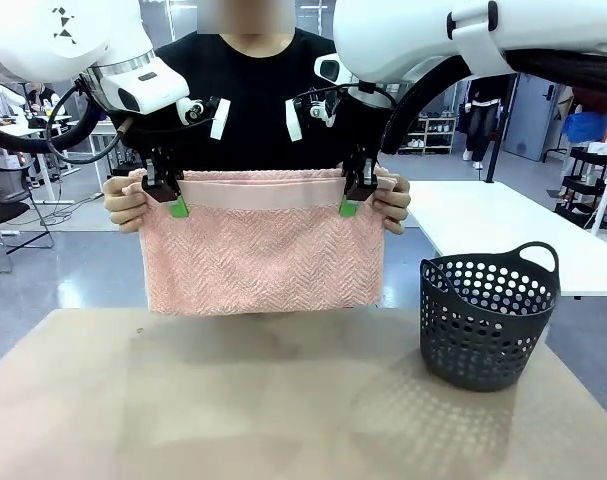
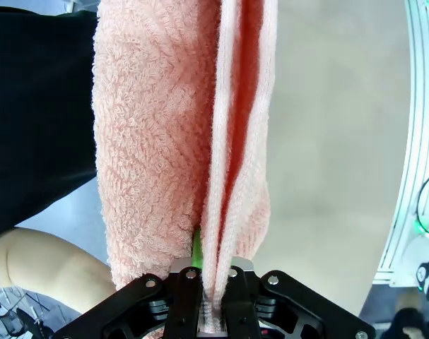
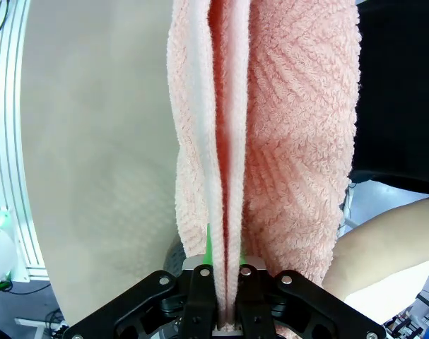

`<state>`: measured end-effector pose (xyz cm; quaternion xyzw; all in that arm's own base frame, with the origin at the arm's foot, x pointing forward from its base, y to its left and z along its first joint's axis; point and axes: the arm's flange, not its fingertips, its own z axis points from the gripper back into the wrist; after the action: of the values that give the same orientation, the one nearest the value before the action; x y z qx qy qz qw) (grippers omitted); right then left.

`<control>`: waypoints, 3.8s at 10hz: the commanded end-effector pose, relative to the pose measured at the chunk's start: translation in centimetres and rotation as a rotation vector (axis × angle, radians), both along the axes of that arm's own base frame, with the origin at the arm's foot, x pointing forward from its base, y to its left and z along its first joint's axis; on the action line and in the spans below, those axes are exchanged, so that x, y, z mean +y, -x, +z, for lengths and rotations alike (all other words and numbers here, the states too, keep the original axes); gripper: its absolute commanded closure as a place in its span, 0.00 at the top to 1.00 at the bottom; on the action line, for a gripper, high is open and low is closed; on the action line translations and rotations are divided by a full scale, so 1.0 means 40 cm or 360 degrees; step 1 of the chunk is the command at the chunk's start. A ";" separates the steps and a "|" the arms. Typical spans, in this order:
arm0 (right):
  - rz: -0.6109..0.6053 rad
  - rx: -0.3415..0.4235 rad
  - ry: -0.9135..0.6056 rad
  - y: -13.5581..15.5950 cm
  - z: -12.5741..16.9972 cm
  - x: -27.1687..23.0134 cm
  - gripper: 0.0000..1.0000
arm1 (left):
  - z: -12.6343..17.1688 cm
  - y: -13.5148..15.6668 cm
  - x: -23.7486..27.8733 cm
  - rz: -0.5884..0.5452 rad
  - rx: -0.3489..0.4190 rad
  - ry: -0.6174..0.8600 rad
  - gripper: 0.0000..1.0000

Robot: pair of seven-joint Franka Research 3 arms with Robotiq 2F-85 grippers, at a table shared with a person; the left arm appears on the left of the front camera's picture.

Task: Fold the towel.
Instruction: Release the end of the 100 cm Hotel Towel you were holding, then pick up the 100 cm Hotel Towel and place it on the left side of the table.

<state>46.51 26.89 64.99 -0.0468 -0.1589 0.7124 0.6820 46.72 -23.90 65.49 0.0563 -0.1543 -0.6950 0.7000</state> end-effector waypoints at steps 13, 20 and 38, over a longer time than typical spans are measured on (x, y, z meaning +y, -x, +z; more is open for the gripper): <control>-0.0026 -0.0153 -0.0138 0.065 0.161 -0.035 0.91 | 0.138 0.051 0.017 0.0060 -0.0138 0.0091 0.94; -0.1024 -0.0271 -0.0883 0.311 0.341 -0.381 1.00 | 0.271 0.340 0.319 0.1385 -0.0244 0.0668 1.00; -0.1390 -0.0138 -0.0974 0.374 0.266 -0.579 1.00 | 0.223 0.424 0.490 0.1601 -0.0099 0.0836 1.00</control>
<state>31.29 3.87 75.57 0.0621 -0.3535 0.2837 0.8892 29.76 -4.34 74.08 -0.0312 -0.2986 -0.2163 0.9290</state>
